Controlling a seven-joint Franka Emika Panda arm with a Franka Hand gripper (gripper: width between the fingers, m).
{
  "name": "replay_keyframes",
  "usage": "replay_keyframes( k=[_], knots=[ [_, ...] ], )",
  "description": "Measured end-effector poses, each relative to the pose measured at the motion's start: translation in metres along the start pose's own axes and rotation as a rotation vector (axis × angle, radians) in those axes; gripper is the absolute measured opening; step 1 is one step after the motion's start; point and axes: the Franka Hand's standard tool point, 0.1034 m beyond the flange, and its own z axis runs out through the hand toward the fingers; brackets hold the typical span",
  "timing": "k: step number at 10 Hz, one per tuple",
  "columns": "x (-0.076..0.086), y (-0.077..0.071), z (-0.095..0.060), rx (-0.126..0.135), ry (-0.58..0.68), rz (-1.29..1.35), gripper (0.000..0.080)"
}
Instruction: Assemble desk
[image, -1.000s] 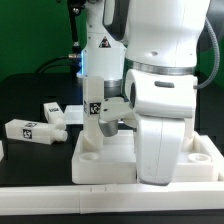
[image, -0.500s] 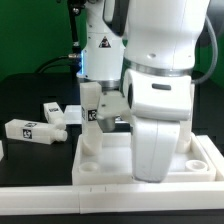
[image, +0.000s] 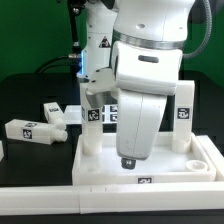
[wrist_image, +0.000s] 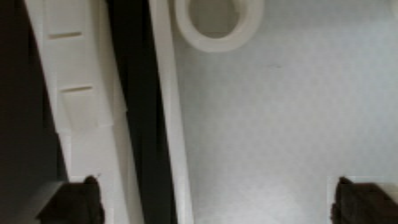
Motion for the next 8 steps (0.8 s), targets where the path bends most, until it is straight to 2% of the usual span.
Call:
replay_keyframes(
  k=[1, 2, 4, 5, 8],
  knots=[
    [-0.001, -0.001, 0.000, 0.005, 0.000, 0.089, 0.0648],
    [-0.017, -0.003, -0.009, 0.042, -0.005, 0.133, 0.0649],
    [-0.054, -0.010, -0.037, 0.095, -0.026, 0.268, 0.0649],
    [-0.065, -0.010, -0.042, 0.102, -0.034, 0.319, 0.0649],
    [-0.063, -0.011, -0.039, 0.105, -0.035, 0.324, 0.0649]
  ],
)
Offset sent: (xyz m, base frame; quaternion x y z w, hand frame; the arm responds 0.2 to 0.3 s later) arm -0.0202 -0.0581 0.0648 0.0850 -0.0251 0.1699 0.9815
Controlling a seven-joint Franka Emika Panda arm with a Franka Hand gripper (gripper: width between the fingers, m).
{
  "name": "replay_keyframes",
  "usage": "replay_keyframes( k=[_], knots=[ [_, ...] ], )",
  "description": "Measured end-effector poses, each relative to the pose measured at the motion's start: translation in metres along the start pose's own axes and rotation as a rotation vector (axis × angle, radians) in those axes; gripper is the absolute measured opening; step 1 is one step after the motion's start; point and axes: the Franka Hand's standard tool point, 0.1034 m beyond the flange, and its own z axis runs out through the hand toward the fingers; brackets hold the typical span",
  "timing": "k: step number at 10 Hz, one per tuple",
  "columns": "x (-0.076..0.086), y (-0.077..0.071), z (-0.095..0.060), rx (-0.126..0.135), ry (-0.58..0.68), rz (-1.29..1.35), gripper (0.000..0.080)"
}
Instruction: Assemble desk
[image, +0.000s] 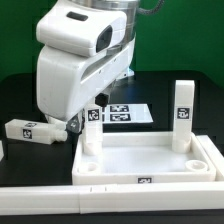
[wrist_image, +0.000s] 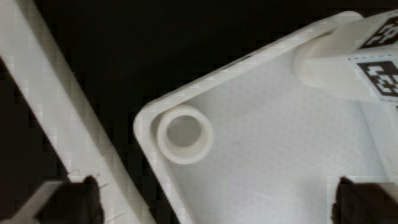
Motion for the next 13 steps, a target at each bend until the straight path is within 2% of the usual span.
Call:
replay_keyframes(
  k=[1, 2, 3, 5, 6, 10, 11, 12, 13],
  knots=[
    [-0.008, 0.000, -0.002, 0.014, -0.003, -0.037, 0.0649],
    [-0.032, 0.001, -0.012, 0.035, -0.006, -0.066, 0.0649],
    [-0.056, 0.000, -0.018, 0.042, -0.003, -0.094, 0.0649],
    [-0.101, -0.017, -0.020, 0.069, 0.010, -0.124, 0.0649],
    [-0.118, -0.020, -0.019, 0.077, 0.016, -0.109, 0.0649],
    [-0.118, -0.020, -0.016, 0.076, 0.020, -0.115, 0.0649],
    [-0.128, -0.024, 0.000, 0.056, 0.069, -0.145, 0.0649],
    [-0.141, -0.038, 0.022, 0.053, 0.092, -0.130, 0.0649],
    [-0.144, -0.048, 0.041, 0.057, 0.098, -0.116, 0.0649]
  ],
)
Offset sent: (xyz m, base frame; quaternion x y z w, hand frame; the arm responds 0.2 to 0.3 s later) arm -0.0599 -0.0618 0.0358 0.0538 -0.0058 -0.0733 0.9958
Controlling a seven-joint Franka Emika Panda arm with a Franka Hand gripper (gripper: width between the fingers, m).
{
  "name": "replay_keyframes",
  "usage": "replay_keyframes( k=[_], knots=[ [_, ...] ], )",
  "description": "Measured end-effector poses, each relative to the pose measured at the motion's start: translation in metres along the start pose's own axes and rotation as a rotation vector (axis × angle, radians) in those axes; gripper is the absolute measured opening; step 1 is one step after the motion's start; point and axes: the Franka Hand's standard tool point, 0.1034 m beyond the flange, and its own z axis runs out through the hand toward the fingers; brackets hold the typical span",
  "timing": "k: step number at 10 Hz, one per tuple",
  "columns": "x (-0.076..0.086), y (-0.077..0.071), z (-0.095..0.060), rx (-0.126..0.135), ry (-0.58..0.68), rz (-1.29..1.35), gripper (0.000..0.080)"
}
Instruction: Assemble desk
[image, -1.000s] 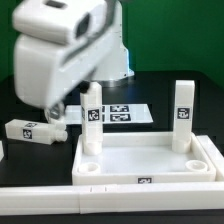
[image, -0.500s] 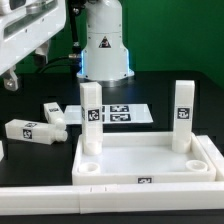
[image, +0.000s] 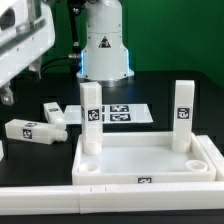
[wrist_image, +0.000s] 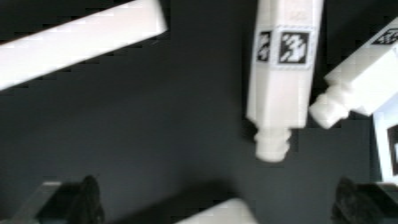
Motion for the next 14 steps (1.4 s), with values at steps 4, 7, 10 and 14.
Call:
replay_keyframes(
  k=[4, 7, 10, 14],
  knots=[
    [0.000, -0.001, 0.017, -0.017, 0.009, 0.006, 0.0649],
    [-0.010, -0.010, 0.037, -0.051, 0.030, -0.020, 0.0649],
    [-0.030, -0.037, 0.085, -0.068, 0.037, -0.021, 0.0649],
    [-0.027, -0.040, 0.104, -0.048, 0.030, -0.019, 0.0649]
  ],
)
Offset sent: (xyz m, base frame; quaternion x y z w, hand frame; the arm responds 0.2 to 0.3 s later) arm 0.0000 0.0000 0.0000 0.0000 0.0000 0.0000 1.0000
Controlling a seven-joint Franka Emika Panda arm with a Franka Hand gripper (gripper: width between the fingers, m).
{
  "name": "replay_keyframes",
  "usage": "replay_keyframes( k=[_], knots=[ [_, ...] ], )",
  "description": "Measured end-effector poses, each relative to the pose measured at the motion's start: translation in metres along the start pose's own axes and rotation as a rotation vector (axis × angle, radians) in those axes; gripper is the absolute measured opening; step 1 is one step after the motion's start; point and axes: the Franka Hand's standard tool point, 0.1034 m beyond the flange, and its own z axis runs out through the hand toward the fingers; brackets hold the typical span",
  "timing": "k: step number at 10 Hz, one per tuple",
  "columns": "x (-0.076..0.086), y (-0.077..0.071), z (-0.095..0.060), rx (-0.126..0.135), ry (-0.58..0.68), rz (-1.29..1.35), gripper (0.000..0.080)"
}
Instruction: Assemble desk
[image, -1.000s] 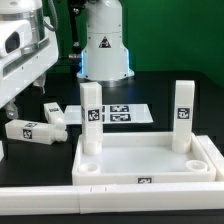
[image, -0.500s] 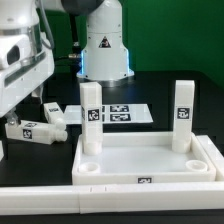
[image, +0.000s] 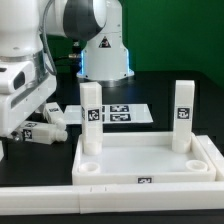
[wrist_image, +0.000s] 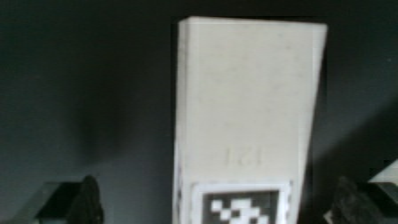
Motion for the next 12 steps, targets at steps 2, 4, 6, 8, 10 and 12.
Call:
replay_keyframes(
  k=[2, 4, 6, 8, 10, 12],
  knots=[
    [-0.001, 0.000, 0.002, 0.001, -0.002, 0.000, 0.0649],
    [-0.001, -0.001, 0.002, 0.002, -0.002, 0.000, 0.0524],
    [-0.001, 0.000, 0.000, 0.001, -0.003, -0.003, 0.0279],
    [0.008, 0.017, -0.024, -0.004, -0.004, 0.024, 0.0281],
    [0.013, 0.024, -0.043, 0.017, -0.023, -0.036, 0.0281],
    [0.018, 0.007, -0.053, -0.007, -0.037, -0.335, 0.0281]
  ],
)
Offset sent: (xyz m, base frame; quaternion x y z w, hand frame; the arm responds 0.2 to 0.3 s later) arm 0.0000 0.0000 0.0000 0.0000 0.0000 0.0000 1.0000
